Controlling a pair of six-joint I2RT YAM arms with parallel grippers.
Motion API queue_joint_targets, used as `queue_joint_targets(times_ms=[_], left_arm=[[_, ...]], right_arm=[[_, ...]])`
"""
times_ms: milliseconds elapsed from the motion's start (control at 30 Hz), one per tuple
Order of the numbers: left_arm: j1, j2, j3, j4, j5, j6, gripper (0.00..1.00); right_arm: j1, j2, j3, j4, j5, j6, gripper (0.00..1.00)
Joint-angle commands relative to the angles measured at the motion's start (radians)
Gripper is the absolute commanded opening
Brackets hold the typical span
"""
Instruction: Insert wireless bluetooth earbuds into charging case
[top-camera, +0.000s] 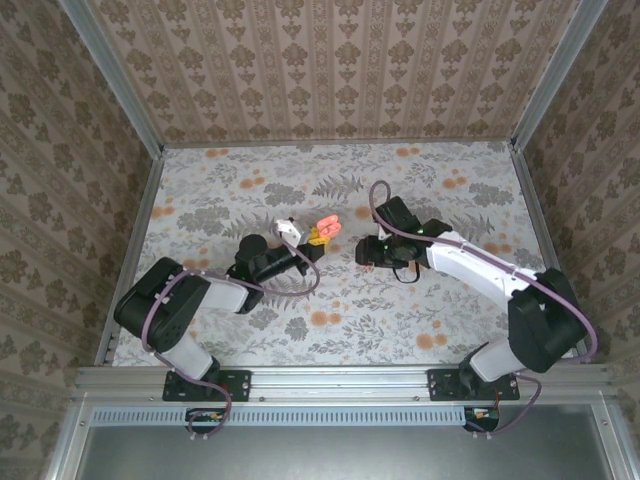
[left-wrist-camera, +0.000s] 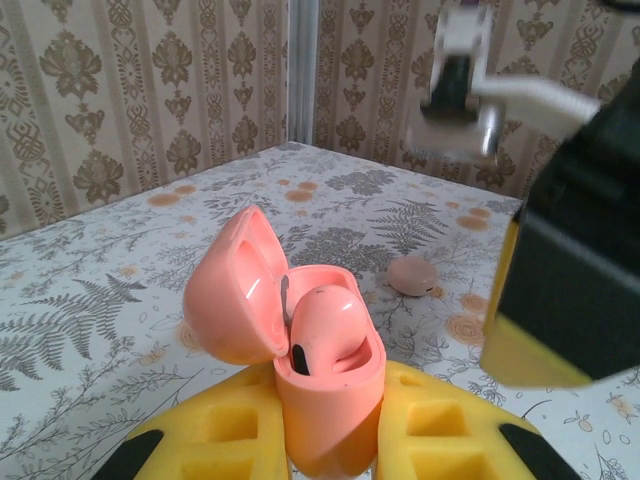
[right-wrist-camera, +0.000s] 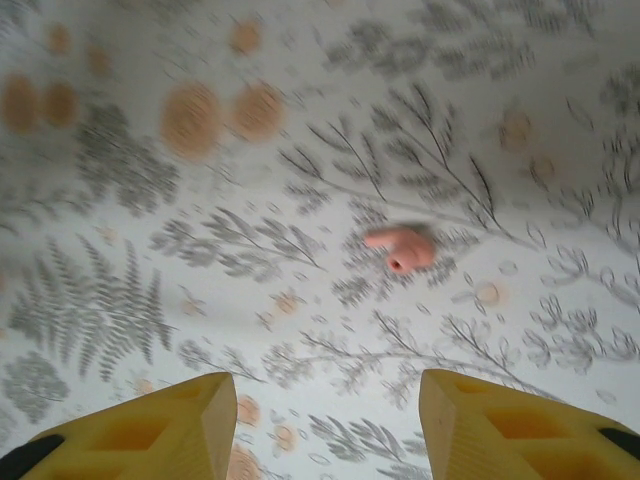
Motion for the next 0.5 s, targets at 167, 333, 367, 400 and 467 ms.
queue_joint_targets(times_ms=[167, 333, 367, 400, 467], left_arm=[[0.008, -0.096, -0.035, -0.067, -0.042, 0.019, 0.00], [0.010, -0.152, -0.053, -0.132, -0.061, 0.049, 0.00], [0.010, -0.163, -0.056, -0.143, -0.066, 0.053, 0.00], [0.012, -0.172, -0.058, -0.150, -0.071, 0.059, 0.00], [0.014, -0.180, -0.062, -0.156, -0.075, 0.063, 0.00]], right_arm=[[-0.010, 0.129, 0.100, -0.140, -0.015, 0.066, 0.52], [-0.013, 0.181, 0.129, -0.156, -0.023, 0.072, 0.52], [-0.013, 0.186, 0.134, -0.158, -0.026, 0.073, 0.52], [-0.014, 0.195, 0.140, -0.163, -0.027, 0.072, 0.52], [-0.014, 0.207, 0.157, -0.180, -0.029, 0.072, 0.53]])
